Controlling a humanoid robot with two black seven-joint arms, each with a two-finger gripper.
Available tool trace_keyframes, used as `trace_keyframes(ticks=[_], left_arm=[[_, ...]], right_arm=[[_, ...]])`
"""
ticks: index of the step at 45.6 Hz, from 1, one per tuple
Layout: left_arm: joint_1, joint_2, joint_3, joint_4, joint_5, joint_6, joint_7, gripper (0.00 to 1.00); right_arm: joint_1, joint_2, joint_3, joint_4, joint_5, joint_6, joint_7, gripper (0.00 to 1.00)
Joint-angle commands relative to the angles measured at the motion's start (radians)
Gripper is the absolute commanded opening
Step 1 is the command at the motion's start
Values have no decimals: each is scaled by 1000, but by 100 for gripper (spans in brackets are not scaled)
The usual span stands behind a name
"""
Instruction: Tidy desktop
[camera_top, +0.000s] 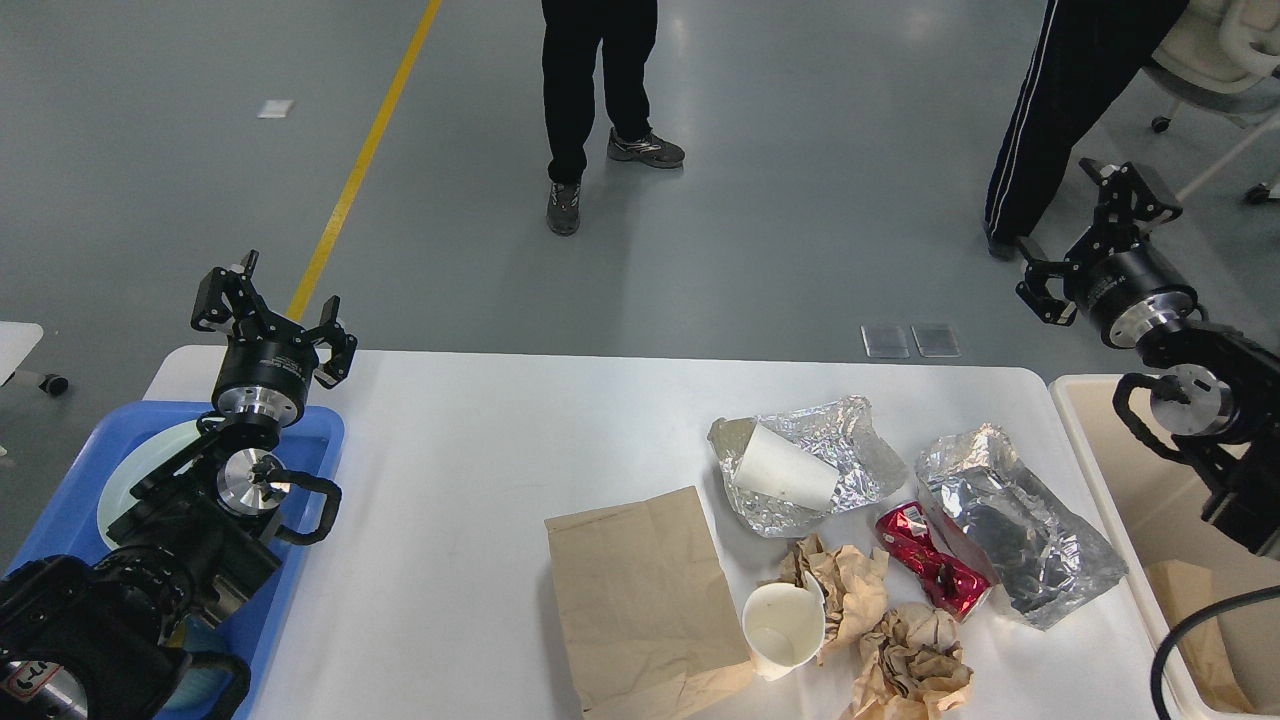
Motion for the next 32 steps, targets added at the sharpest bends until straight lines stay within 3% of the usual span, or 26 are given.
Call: trace_keyframes(ticks=[1,13,17,22,28,32], left_arm=[[0,0,0,0,0,0,0,96],[1,0,0,0,-1,0,0,96],[0,0,0,0,0,0,0,96],[0,0,0,0,0,0,0,96],[0,0,0,0,0,0,0,96],[0,0,0,0,0,0,0,96]], right_arm=[[116,-53,-351,24,-40,21,-5,100],[380,-79,-932,107,-185,93,-13,100],[427,-14,-1060,98,-238,98,-45,100],[513,52,-1236,96,-231,128,-128,100],[587,186,-1458,95,-211,174,-132,100],[660,243,-1606,112,-208,280,-132,100]])
